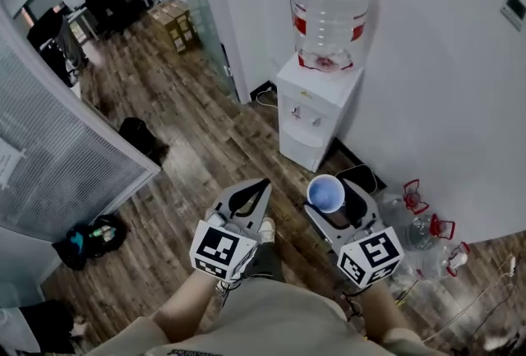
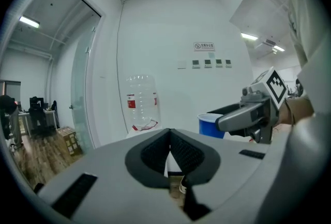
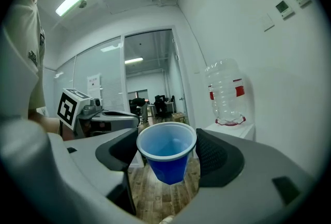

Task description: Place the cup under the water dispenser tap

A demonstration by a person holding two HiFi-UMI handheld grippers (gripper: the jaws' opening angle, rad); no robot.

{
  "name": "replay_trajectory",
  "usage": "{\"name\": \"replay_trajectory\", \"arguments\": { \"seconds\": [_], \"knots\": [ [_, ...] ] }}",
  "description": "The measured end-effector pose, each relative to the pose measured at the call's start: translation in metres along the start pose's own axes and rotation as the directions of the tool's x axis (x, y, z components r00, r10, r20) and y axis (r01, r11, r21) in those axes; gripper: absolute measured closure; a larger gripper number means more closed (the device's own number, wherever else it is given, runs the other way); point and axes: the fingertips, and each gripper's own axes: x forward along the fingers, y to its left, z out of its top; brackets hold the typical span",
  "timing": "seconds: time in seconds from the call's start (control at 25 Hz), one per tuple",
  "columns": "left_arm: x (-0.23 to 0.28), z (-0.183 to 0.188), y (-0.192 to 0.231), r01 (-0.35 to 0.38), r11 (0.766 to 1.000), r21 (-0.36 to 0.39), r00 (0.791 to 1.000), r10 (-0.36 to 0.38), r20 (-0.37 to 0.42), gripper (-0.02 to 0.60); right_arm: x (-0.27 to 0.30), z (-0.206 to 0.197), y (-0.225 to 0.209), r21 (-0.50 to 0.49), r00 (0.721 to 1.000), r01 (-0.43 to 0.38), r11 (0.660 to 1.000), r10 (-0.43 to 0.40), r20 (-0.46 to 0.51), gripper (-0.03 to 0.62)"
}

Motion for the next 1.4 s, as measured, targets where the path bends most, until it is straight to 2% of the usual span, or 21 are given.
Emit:
{"name": "replay_trajectory", "arguments": {
  "seconds": [0.2, 0.48, 0.64, 0.72, 0.84, 1.0, 1.24, 1.4],
  "knots": [
    [0.045, 0.003, 0.069, 0.027, 0.999, 0.035, 1.000, -0.028, 0.015, 0.575, 0.079, 0.013, -0.030, 0.017, 0.999, 0.035, 0.999, -0.035, 0.001, 0.240],
    [0.110, -0.009, 0.159, 0.039, 0.999, 0.035, 0.997, -0.041, 0.063, 0.575, 0.186, 0.017, -0.076, 0.033, 0.994, 0.097, 0.995, -0.098, 0.047, 0.240],
    [0.142, -0.022, 0.196, 0.033, 0.999, 0.035, 0.996, -0.036, 0.079, 0.575, 0.231, 0.007, -0.101, 0.034, 0.989, 0.121, 0.992, -0.124, 0.076, 0.240],
    [0.155, -0.029, 0.208, 0.028, 0.999, 0.032, 0.996, -0.031, 0.083, 0.575, 0.249, -0.001, -0.113, 0.039, 0.987, 0.132, 0.991, -0.135, 0.087, 0.240],
    [0.175, -0.040, 0.224, 0.013, 1.000, -0.010, 0.996, -0.012, 0.093, 0.575, 0.271, -0.012, -0.131, 0.034, 0.983, 0.152, 0.988, -0.155, 0.102, 0.240],
    [0.196, -0.062, 0.238, -0.034, 0.999, -0.031, 0.995, 0.037, 0.088, 0.575, 0.298, -0.038, -0.151, 0.026, 0.982, 0.166, 0.986, -0.168, 0.091, 0.240],
    [0.232, -0.095, 0.246, -0.101, 0.993, -0.064, 0.991, 0.106, 0.086, 0.575, 0.326, -0.091, -0.177, 0.014, 0.989, 0.140, 0.990, -0.141, 0.052, 0.239],
    [0.256, -0.131, 0.259, -0.146, 0.985, -0.092, 0.984, 0.154, 0.092, 0.575, 0.355, -0.133, -0.195, 0.008, 0.992, 0.121, 0.993, -0.121, 0.043, 0.238]
  ]
}}
